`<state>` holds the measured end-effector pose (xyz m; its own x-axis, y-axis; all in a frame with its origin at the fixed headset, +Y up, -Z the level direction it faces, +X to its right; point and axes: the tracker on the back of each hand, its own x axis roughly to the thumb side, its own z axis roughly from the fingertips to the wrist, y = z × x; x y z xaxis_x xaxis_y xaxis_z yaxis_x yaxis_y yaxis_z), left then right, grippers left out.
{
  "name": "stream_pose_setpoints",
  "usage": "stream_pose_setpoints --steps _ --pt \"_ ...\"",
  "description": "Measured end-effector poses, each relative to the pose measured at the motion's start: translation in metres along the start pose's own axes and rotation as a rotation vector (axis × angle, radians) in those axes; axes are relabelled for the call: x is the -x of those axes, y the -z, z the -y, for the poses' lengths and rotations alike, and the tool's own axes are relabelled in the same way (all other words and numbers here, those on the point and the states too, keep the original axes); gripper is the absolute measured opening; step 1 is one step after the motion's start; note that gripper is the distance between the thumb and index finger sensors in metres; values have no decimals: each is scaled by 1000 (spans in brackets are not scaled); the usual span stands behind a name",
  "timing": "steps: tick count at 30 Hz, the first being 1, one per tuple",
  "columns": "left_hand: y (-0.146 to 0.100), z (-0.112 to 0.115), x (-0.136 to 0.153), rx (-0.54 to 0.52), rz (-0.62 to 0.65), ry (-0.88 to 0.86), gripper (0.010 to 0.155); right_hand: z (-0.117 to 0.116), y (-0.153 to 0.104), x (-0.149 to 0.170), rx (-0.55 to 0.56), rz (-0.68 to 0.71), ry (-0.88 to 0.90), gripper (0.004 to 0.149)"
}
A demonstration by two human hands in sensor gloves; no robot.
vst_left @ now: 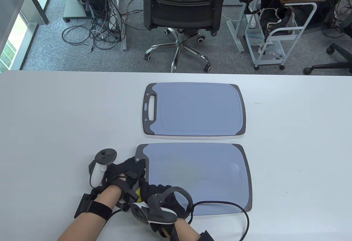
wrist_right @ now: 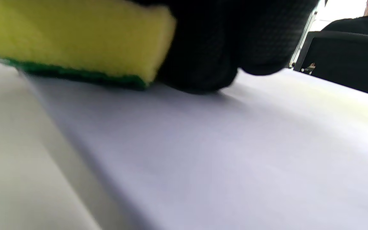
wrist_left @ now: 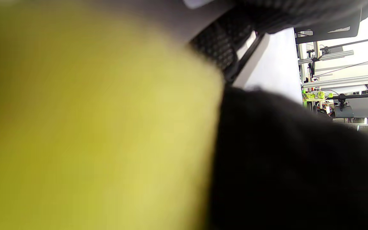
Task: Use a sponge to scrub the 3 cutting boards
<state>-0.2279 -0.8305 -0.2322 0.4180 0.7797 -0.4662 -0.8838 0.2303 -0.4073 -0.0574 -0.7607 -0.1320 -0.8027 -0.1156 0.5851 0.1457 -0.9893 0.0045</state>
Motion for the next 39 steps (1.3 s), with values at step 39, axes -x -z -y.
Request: stream_pose_setpoints --steps 39 --pt "0 1 -1 -25 3 39 52 -48 -140 190 -143 -741 76 73"
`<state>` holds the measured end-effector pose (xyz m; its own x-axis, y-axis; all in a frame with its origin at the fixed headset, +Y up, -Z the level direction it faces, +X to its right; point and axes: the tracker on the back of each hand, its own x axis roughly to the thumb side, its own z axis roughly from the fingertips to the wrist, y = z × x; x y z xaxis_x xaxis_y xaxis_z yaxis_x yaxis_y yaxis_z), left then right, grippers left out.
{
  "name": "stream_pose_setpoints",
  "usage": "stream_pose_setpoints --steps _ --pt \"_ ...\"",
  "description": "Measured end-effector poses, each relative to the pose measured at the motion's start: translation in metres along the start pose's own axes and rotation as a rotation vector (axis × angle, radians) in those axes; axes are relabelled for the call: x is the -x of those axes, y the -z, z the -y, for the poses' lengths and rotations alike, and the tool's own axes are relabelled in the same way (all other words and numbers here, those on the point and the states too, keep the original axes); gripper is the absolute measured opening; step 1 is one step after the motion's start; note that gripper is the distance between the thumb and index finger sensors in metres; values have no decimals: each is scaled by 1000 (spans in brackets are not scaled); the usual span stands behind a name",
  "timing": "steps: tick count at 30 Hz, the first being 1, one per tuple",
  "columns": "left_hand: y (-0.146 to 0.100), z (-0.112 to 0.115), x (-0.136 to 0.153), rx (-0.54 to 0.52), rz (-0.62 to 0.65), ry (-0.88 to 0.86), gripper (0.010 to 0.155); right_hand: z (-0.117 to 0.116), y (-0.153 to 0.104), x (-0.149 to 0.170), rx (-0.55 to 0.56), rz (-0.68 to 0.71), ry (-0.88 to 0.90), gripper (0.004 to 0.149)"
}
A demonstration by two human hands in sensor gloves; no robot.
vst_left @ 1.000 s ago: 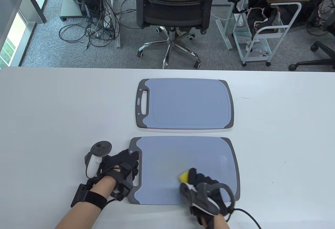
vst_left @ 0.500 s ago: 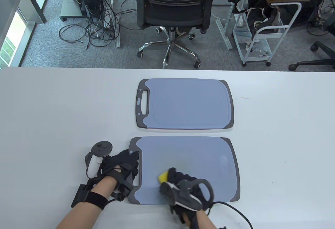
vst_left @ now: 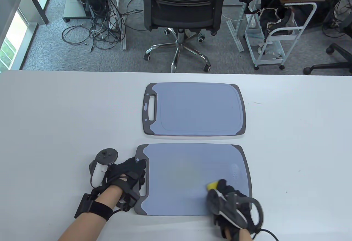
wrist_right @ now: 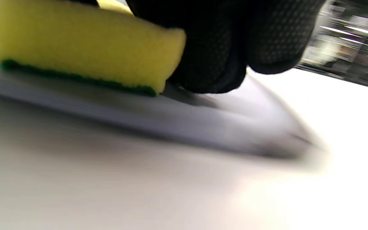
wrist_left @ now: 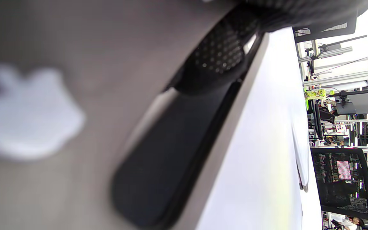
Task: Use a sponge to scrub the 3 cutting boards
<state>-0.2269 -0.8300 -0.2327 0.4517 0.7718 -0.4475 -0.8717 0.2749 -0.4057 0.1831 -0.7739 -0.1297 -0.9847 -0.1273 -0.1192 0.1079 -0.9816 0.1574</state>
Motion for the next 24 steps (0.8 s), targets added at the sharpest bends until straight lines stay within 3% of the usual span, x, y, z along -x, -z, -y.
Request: stream_pose_setpoints --steps 1,3,4,6,9,11,14,17,20,22,24 --pt "0 0 0 -1 0 1 52 -5 1 24 -20 -84 18 73" --pt "0 0 0 -3 0 5 52 -10 1 38 -33 -116 110 74" --pt "0 0 0 -7 0 9 52 -9 1 32 -3 -103 141 74" --pt "0 0 0 -6 0 8 52 -3 2 10 20 4 -13 73" --pt "0 0 0 -6 -1 7 52 8 -1 -51 74 205 37 74" --pt "0 0 0 -4 0 6 52 19 -8 -112 92 380 85 74" --pt "-1 0 0 0 2 3 52 33 -30 -193 127 628 -35 75" --pt "0 0 0 6 2 -2 52 40 -45 -237 159 765 -75 75" --pt "0 0 0 14 2 -3 52 41 -39 -229 116 723 -100 74" --pt "0 0 -1 15 2 -1 52 37 -31 -201 134 615 -61 74" --pt "0 0 -1 15 1 0 52 29 -20 -153 94 471 -147 74"
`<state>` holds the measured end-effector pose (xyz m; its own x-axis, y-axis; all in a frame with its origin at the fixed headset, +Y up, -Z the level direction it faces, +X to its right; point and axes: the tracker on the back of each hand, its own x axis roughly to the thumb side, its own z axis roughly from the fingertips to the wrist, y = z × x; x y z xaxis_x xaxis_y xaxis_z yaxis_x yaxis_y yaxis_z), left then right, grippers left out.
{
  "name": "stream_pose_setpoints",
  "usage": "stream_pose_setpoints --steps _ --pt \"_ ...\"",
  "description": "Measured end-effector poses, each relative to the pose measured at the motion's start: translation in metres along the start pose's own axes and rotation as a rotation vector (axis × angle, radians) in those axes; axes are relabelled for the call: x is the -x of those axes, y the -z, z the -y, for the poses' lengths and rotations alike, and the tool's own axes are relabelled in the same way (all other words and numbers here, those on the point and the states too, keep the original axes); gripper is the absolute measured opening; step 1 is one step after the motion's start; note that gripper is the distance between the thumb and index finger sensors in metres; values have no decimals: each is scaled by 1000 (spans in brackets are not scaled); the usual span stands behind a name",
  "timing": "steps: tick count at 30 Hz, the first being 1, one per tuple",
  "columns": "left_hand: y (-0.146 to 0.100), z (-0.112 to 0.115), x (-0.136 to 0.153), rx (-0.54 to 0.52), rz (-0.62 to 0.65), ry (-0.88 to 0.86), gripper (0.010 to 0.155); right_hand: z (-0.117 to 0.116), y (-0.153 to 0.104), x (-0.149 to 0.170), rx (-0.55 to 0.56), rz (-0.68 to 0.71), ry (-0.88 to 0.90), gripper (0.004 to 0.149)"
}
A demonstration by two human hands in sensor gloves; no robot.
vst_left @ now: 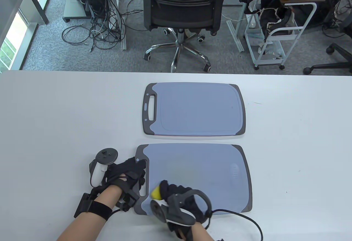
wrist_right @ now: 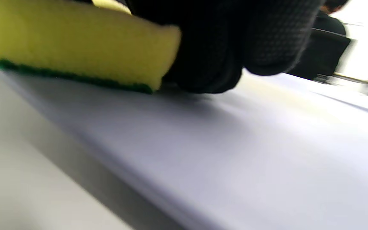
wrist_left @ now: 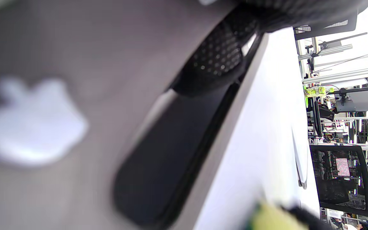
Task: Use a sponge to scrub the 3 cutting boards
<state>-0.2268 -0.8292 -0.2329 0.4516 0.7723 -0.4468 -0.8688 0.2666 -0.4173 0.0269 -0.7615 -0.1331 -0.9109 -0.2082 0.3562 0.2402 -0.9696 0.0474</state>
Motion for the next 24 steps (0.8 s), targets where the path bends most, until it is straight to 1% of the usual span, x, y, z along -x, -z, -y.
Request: stream_pose_setpoints --steps 1,2,3,4,6,7,8,9,10,11,12,14,15,16,17,18,20,22,23,24 --pt "0 0 0 0 0 1 52 -9 -9 26 -11 -85 -2 74" --pt "0 0 0 -3 0 4 52 -21 -22 59 -41 -197 25 74" --pt "0 0 0 -4 0 5 52 -30 -32 82 -61 -281 64 74" --pt "0 0 0 -7 0 7 52 -42 -48 114 -74 -415 128 73" --pt "0 0 0 -14 0 13 52 -55 -68 151 -99 -579 201 73" --pt "0 0 0 -16 0 16 52 -59 -74 162 -128 -628 217 73" --pt "0 0 0 -19 0 19 52 -60 -75 165 -126 -630 232 74" --pt "0 0 0 -24 1 23 52 -59 -72 161 -116 -619 219 74" --pt "0 0 0 -25 1 24 52 -55 -65 150 -108 -580 125 74" --pt "0 0 0 -25 1 23 52 -52 -60 143 -103 -530 78 74" --pt "0 0 0 -24 1 21 52 -46 -50 128 -82 -434 70 73" --pt "0 0 0 -27 0 22 52 -32 -31 92 -42 -305 129 74" --pt "0 0 0 -23 0 20 52 -22 -19 64 -14 -204 171 75" --pt "0 1 0 -22 0 19 52 -15 -11 42 8 -125 187 75" --pt "0 1 0 -22 1 18 52 -6 -1 12 24 -39 191 75" --pt "0 1 0 -19 1 16 52 1 4 -9 33 26 173 76" --pt "0 1 0 -14 2 12 52 16 12 -61 73 199 63 76" --pt "0 1 0 -10 2 8 52 23 14 -82 100 265 13 75" --pt "0 1 0 -7 2 7 52 23 15 -82 88 252 2 75" --pt "0 1 0 -4 2 5 52 22 15 -76 65 239 8 75"
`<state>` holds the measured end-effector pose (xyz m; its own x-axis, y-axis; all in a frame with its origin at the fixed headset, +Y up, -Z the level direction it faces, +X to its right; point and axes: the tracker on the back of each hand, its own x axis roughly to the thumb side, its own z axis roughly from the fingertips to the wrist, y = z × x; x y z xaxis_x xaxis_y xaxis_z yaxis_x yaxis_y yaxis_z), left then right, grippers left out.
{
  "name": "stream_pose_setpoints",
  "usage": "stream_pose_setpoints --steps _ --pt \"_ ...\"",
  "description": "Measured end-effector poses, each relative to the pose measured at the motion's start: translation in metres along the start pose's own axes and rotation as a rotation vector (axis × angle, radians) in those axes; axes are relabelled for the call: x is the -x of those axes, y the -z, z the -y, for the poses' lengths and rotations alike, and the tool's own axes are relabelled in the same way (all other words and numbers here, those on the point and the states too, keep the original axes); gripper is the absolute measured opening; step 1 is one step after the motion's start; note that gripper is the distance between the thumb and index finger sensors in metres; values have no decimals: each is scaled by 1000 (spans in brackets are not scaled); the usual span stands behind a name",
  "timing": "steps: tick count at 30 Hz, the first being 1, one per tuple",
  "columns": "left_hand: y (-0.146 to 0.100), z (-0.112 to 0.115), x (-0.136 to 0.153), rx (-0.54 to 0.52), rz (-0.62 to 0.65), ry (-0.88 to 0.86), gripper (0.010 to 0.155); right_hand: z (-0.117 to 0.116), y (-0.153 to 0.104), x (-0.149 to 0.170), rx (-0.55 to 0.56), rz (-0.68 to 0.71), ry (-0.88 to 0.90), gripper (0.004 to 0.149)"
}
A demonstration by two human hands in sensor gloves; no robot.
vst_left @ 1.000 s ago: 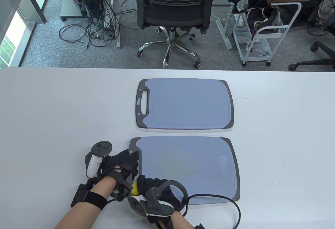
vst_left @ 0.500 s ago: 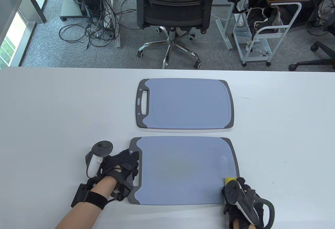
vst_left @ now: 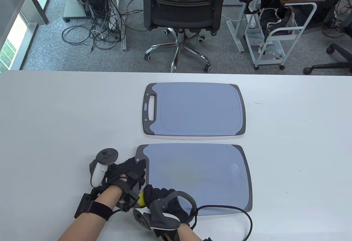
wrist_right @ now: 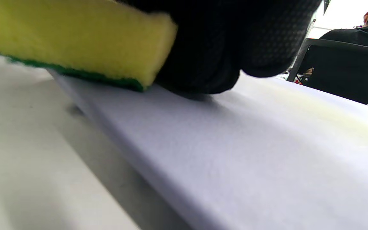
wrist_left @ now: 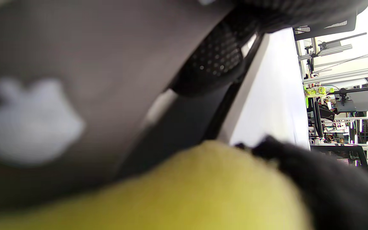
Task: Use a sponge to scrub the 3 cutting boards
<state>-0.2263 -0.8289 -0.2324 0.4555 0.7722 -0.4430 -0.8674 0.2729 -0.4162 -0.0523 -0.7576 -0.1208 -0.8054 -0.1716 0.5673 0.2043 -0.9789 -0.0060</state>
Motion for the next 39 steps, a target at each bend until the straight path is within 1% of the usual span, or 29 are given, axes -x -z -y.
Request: stream_pose_setpoints --steps 1,2,4,5,6,7,10,11,12,13,14,15,16,17,19,20,21,22,24,25,27,29,31,33,34,36,38,39 --pt "0 0 0 1 0 -1 52 -2 -3 9 1 -22 35 74" --pt "0 0 0 3 0 -2 52 -7 -10 25 4 -84 74 75" --pt "0 0 0 2 0 -1 52 -17 -28 58 -55 -200 72 75" --pt "0 0 0 2 0 -2 52 -25 -44 85 -77 -291 61 74" --pt "0 0 0 2 0 -2 52 -31 -56 103 -91 -354 61 74" --pt "0 0 0 1 0 -1 52 -41 -76 132 -118 -461 79 74" --pt "0 0 -1 0 -2 0 52 -65 -129 194 -146 -739 163 74" --pt "0 0 -1 -1 -2 1 52 -72 -144 212 -159 -809 202 74" --pt "0 0 -1 -1 -2 2 52 -75 -151 219 -161 -832 238 74" --pt "0 0 -1 -3 -2 4 52 -76 -154 221 -137 -836 296 74" --pt "0 0 -1 -7 -2 6 52 -75 -151 219 -116 -821 304 75" --pt "0 -1 -1 -8 -2 7 52 -72 -142 210 -101 -788 236 75" --pt "0 -1 0 -7 -2 5 52 -68 -134 202 -115 -697 181 74" --pt "0 0 0 -7 -2 4 52 -62 -119 186 -92 -591 157 75" --pt "0 0 0 -10 -2 5 52 -50 -91 149 -41 -454 192 75" --pt "0 0 0 -8 -2 4 52 -41 -71 122 -15 -345 213 75" --pt "0 -1 0 -6 -2 2 52 -34 -59 103 -6 -291 211 76" --pt "0 -1 0 0 -3 -4 52 -26 -42 76 -7 -194 185 76" --pt "0 -1 0 6 -9 -14 52 -12 -19 35 0 -48 116 76" --pt "1 -1 0 10 -10 -18 52 -7 -10 16 16 15 89 76" --pt "1 -2 0 15 -8 -20 52 -2 -1 2 36 47 58 76" --pt "1 -1 0 13 -7 -19 52 -3 -4 10 -5 16 66 75" --pt "1 -2 0 11 -7 -18 52 -11 -16 34 -5 -80 92 74" --pt "1 -2 0 15 -7 -19 52 -26 -42 79 -42 -223 56 74" --pt "1 -2 0 15 -7 -19 52 -31 -53 95 -46 -278 58 74" --pt "1 -2 0 9 -6 -14 52 -51 -93 150 -89 -499 130 74" --pt "1 -2 0 3 -7 -8 52 -64 -123 186 -118 -676 181 74" --pt "1 -2 0 1 -7 -6 52 -70 -137 202 -137 -740 176 74"
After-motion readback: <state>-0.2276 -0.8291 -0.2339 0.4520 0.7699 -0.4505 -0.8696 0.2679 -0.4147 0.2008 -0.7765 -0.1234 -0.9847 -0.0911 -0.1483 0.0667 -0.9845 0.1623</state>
